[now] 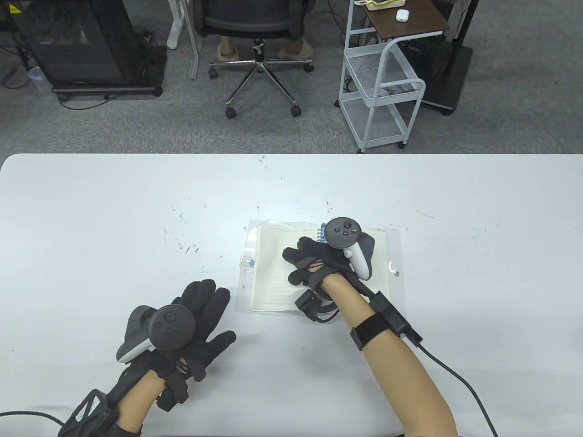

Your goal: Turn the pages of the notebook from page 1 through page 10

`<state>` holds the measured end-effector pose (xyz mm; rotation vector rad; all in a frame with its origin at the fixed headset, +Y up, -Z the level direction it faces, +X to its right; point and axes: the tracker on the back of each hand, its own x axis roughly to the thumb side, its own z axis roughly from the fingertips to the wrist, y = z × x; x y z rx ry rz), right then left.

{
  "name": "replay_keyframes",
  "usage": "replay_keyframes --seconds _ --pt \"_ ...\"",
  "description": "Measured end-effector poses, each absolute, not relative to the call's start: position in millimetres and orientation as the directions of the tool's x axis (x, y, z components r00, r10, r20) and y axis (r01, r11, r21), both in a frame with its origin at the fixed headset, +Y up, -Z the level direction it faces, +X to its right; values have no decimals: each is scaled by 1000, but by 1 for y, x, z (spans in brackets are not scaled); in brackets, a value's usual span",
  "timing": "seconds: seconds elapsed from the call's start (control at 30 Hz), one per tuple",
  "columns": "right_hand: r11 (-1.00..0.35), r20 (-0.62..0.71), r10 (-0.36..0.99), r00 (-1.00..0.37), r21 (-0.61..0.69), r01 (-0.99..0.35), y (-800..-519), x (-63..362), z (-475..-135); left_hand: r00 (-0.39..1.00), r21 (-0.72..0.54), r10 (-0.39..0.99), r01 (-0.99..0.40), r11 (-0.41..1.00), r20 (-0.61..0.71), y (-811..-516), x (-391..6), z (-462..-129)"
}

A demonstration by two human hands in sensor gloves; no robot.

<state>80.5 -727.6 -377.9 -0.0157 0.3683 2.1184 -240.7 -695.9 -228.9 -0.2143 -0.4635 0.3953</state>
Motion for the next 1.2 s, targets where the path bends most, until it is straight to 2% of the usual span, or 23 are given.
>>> replay_keyframes --seconds 0.13,0.3,0.37,0.47,0.6,0.87,1.0,1.2 --pt "-588 -121 782 -611 182 -788 -717 125 -373 823 -291 414 -317 903 388 -697 -241 -229" --pt "-685 -129 692 -711 193 -702 -728 163 -368 828 -292 414 -317 902 379 -697 -240 -229" --pt "-731 -134 639 -757 200 -652 -735 171 -367 829 -295 415 -318 901 374 -698 -241 -229" --pt "-825 -161 491 -856 230 -517 -744 179 -368 831 -300 417 -318 899 368 -698 -241 -229" --pt "-887 -158 352 -922 259 -383 -758 181 -366 828 -303 422 -322 897 370 -698 -240 -229" --pt "-867 -116 244 -963 419 -270 -782 168 -361 827 -302 422 -322 897 372 -697 -240 -229" --pt "-868 -131 281 -951 387 -310 -784 166 -358 827 -301 422 -323 897 372 -697 -240 -229" --pt "-877 -100 285 -953 376 -301 -781 158 -356 827 -300 421 -322 898 372 -697 -240 -229"
